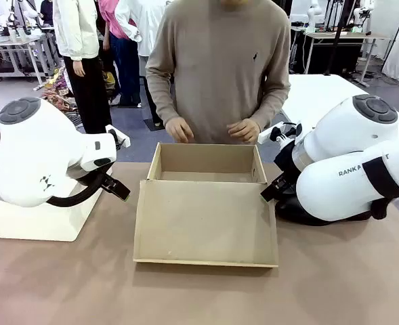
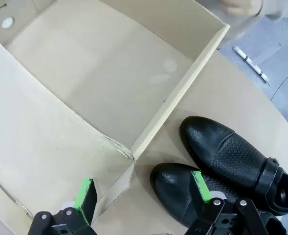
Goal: Pack the shoes into the box.
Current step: Place one shoe of the Shoes into the Shoes Box.
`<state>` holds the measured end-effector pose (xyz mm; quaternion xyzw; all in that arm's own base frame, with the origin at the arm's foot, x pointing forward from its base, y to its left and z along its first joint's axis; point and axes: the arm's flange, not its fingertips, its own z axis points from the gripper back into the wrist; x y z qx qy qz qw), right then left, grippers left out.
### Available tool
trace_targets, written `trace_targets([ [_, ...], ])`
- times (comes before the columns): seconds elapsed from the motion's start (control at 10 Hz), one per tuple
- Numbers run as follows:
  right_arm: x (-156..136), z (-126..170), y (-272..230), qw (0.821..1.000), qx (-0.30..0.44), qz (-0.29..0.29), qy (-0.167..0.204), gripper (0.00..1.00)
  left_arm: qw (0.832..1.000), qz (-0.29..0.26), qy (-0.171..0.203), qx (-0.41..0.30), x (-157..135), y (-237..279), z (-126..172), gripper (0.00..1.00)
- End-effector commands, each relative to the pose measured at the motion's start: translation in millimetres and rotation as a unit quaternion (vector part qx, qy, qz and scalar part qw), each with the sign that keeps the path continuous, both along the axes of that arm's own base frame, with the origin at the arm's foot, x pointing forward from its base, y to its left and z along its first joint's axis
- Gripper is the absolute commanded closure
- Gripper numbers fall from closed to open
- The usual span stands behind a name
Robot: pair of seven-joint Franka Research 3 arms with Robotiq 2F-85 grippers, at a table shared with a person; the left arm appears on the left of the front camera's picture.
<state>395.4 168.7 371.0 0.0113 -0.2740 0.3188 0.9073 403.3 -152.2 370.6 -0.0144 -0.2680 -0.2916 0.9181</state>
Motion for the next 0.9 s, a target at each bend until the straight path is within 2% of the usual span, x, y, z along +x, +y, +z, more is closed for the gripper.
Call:
trace_targets([
  [0.0, 0.0, 0.1, 0.0, 1.0, 0.0, 0.0, 0.0, 0.0, 1.0, 0.0, 0.0, 0.0, 0.0, 0.0, 0.0, 0.0],
  [0.8, 0.0, 0.1, 0.0, 1.0, 0.0, 0.0, 0.0, 0.0, 1.0, 0.0, 0.0, 0.0, 0.0, 0.0, 0.0, 0.0],
])
